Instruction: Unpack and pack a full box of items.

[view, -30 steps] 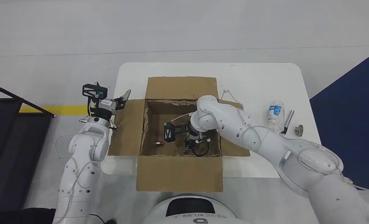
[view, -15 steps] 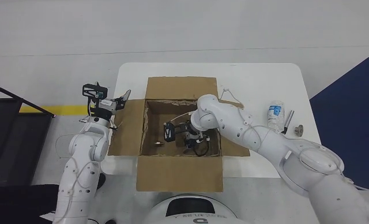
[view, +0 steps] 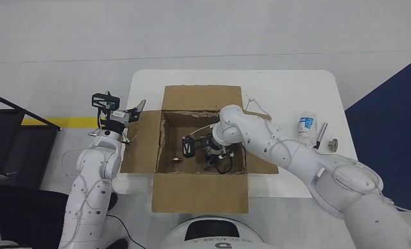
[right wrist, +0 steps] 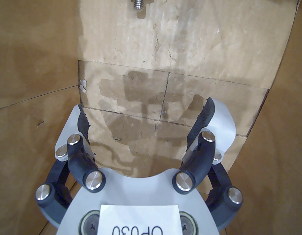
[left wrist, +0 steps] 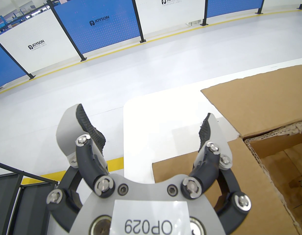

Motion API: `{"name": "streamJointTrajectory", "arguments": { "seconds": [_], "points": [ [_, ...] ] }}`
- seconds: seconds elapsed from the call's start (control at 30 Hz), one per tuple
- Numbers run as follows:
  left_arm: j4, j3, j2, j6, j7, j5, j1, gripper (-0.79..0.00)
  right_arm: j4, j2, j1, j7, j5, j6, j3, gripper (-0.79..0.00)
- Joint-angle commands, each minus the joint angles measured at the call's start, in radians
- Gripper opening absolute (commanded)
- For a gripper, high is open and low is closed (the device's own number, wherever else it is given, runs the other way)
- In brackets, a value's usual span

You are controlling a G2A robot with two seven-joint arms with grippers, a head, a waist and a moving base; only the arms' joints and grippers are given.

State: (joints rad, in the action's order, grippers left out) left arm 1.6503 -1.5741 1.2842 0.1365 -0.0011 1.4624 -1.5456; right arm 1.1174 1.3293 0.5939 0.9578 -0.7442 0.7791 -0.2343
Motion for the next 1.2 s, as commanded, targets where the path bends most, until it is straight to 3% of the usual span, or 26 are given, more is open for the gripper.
{"name": "streamJointTrajectory", "arguments": {
  "seconds": [0.0,0.57,0.8,1.17],
  "points": [
    [0.000,0.000,0.000,0.000,0.000,0.000,0.000,0.000,0.000,0.000,0.000,0.000,0.000,0.000,0.000,0.000],
    [0.000,0.000,0.000,0.000,0.000,0.000,0.000,0.000,0.001,0.000,0.006,-0.016,-0.013,0.004,0.002,0.000],
    [0.000,0.000,0.000,0.000,0.000,0.000,0.000,0.000,-0.044,0.015,-0.006,-0.207,-0.178,0.115,0.004,0.000],
    [0.000,0.000,0.000,0.000,0.000,0.000,0.000,0.000,-0.069,0.035,-0.010,-0.583,-0.461,0.158,-0.001,0.000]
  ]
}}
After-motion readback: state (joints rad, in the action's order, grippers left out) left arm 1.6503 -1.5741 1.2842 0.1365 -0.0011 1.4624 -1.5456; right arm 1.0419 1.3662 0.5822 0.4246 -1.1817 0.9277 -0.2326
